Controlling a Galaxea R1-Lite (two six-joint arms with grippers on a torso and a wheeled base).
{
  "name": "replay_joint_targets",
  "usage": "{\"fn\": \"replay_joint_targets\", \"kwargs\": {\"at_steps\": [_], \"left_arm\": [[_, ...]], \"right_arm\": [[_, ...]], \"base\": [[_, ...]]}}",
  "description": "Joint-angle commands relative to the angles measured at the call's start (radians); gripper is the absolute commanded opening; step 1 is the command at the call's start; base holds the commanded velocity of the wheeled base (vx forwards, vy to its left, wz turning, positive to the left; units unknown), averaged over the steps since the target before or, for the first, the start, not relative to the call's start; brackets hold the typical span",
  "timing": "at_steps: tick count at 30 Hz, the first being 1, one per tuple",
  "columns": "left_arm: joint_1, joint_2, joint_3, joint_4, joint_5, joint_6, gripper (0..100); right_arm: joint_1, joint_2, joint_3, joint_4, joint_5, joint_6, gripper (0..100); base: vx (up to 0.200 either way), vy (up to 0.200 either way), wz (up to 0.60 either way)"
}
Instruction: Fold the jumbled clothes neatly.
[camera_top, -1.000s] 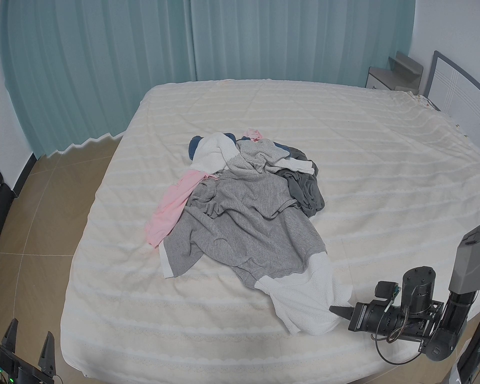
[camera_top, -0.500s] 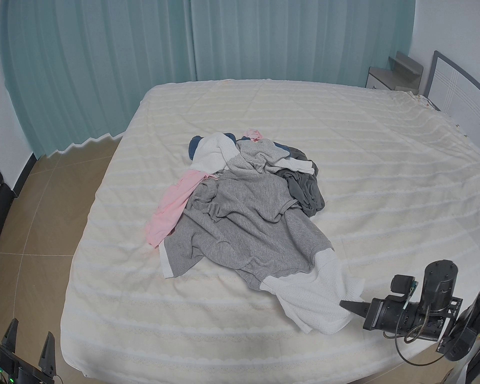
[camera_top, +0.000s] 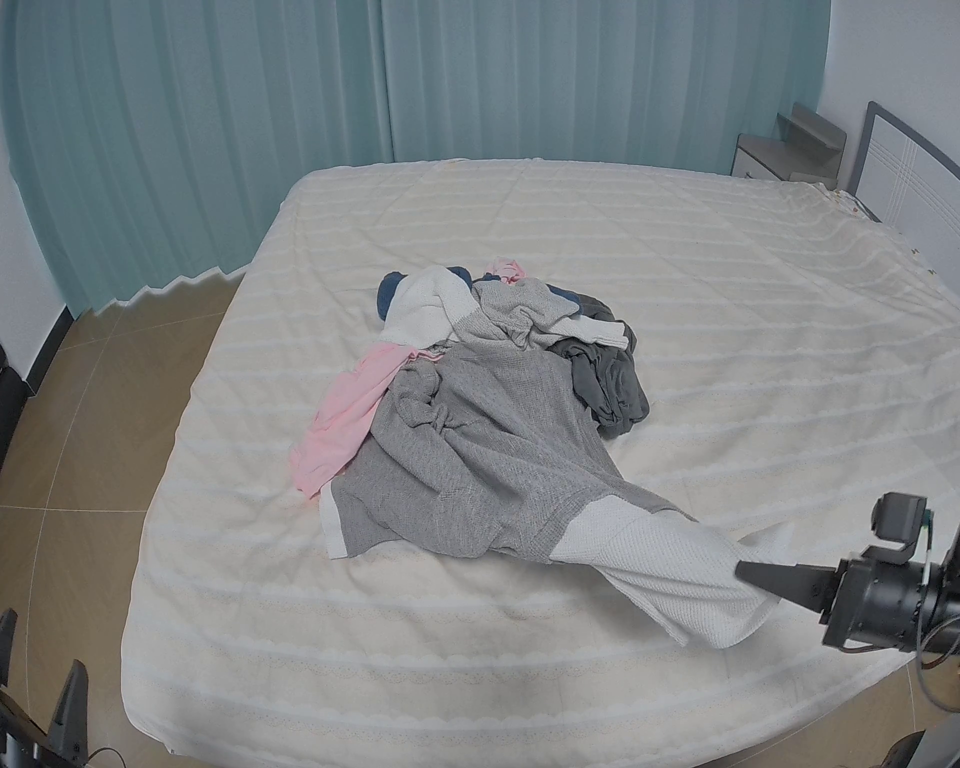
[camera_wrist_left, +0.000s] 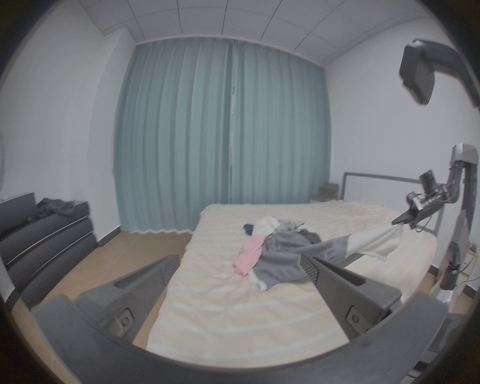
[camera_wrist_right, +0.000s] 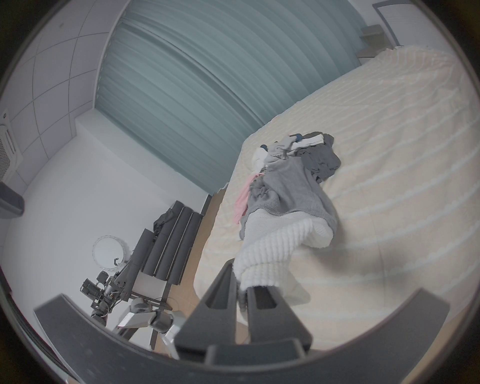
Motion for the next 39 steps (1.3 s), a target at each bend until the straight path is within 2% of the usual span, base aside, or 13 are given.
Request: {"fn": "replay_joint_targets", "kwargs": {"at_steps": [1,2,4,5,6,7,12,15,17,23,24,26,39], "left_arm": [[-0.003,0.077,-0.153,0.107,-0.296,0.043,100],[-0.003,0.099,-0.153,0.138,-0.357,0.061,100],[-0.003,0.114,-0.149,0.148,-0.378,0.076,100],[-0.006,0.178,-0.137,0.17,-0.4,0.129,100],[-0.006,0.178,-0.137,0.17,-0.4,0.129,100],[-0.026,0.257,-0.122,0.173,-0.401,0.176,100],[-0.126,0.428,-0.074,0.171,-0.403,0.265,100],[-0.149,0.519,-0.056,0.171,-0.403,0.333,100],[-0.199,0.6,-0.044,0.17,-0.392,0.373,100],[-0.383,0.74,-0.054,0.156,-0.389,0.373,100],[-0.383,0.74,-0.054,0.156,-0.389,0.373,100],[-0.417,0.812,-0.047,0.092,-0.375,0.373,100],[-0.434,1.269,-0.048,-0.326,-0.352,0.373,100]], "right_arm": [[0.076,-0.189,-0.274,0.183,0.01,-0.006,0],[0.079,-0.175,-0.303,0.185,0.013,-0.006,0],[0.079,-0.169,-0.317,0.185,0.016,-0.006,0],[0.083,-0.149,-0.348,0.185,0.019,-0.006,0],[0.083,-0.149,-0.348,0.185,0.019,-0.006,0],[0.102,-0.125,-0.371,0.185,0.022,-0.006,0],[0.156,-0.027,-0.483,0.185,0.019,-0.006,0],[0.183,0.033,-0.547,0.185,0.013,-0.006,0],[0.197,0.084,-0.596,0.185,0.017,-0.007,0],[0.255,0.196,-0.722,0.183,0.003,-0.007,0],[0.255,0.196,-0.722,0.183,0.003,-0.007,0],[0.289,0.237,-0.773,0.183,-0.02,-0.007,0],[0.422,0.266,-0.889,0.192,-0.072,-0.024,0]], "base": [[0.0,0.0,0.0],[0.0,0.0,0.0],[0.0,0.0,0.0],[0.0,0.0,0.0],[0.0,0.0,0.0],[0.0,0.0,0.0],[0.0,0.0,0.0],[0.0,0.0,0.0],[0.0,0.0,0.0],[0.0,0.0,0.0],[0.0,0.0,0.0],[0.0,0.0,0.0],[0.0,0.0,0.0]]}}
